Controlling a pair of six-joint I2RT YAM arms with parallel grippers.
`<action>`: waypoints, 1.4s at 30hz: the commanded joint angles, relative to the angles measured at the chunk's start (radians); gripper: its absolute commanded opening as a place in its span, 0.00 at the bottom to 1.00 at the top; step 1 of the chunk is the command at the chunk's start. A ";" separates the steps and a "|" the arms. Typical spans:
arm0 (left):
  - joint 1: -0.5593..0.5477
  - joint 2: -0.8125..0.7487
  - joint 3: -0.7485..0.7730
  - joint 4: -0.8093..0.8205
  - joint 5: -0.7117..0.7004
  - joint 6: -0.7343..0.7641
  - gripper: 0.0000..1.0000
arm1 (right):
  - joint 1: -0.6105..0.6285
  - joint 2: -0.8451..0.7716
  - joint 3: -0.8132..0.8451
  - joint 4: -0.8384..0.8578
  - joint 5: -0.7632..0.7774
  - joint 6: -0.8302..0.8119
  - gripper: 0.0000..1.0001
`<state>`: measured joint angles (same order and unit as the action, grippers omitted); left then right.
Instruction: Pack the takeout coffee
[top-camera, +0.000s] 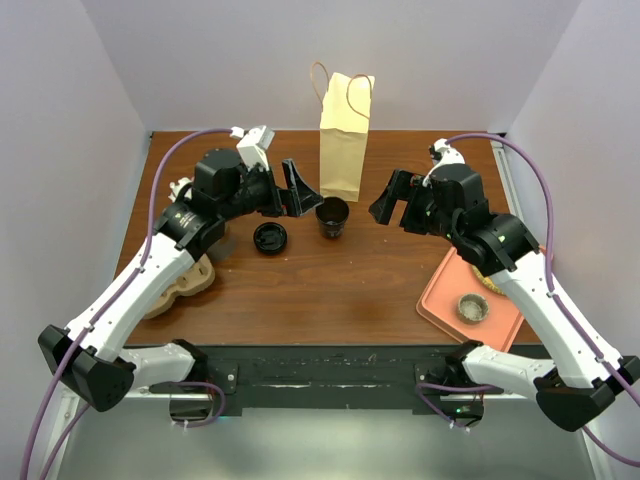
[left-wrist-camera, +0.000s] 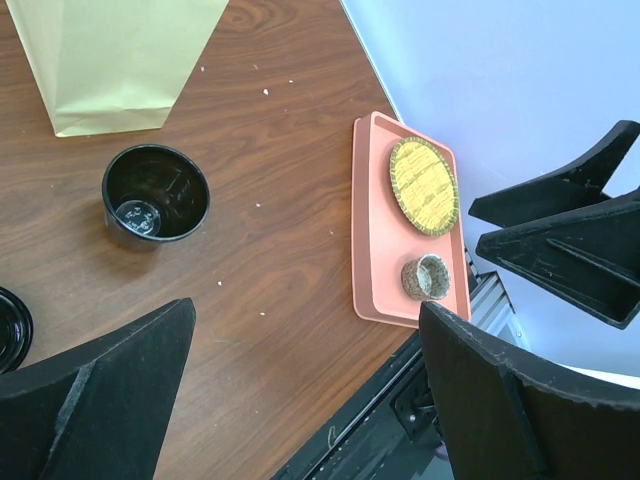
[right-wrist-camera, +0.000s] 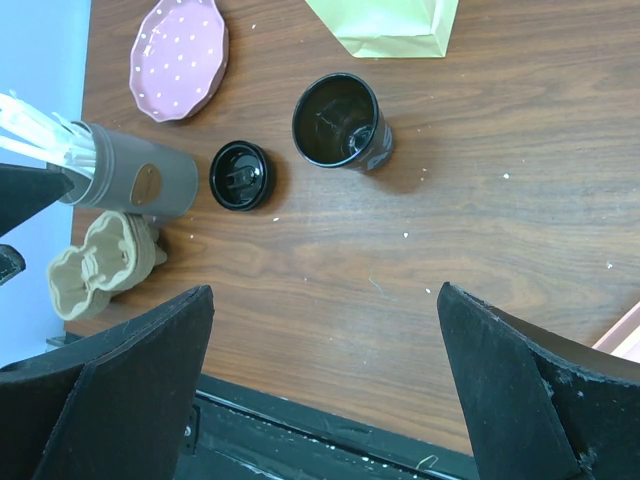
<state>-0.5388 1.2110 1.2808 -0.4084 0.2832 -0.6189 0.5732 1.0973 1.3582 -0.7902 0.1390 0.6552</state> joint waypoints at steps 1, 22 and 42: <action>0.002 -0.019 0.009 0.017 -0.016 -0.004 0.99 | -0.001 -0.019 0.004 0.037 0.010 0.012 0.99; 0.002 -0.065 -0.018 -0.152 -0.265 0.045 0.98 | -0.001 0.450 0.206 0.123 0.168 -0.006 0.57; 0.000 -0.183 -0.061 -0.218 -0.389 0.084 0.97 | -0.003 0.843 0.371 0.141 0.137 -0.051 0.35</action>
<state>-0.5388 1.0382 1.2152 -0.6319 -0.0727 -0.5716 0.5728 1.9358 1.6863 -0.6689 0.2890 0.6094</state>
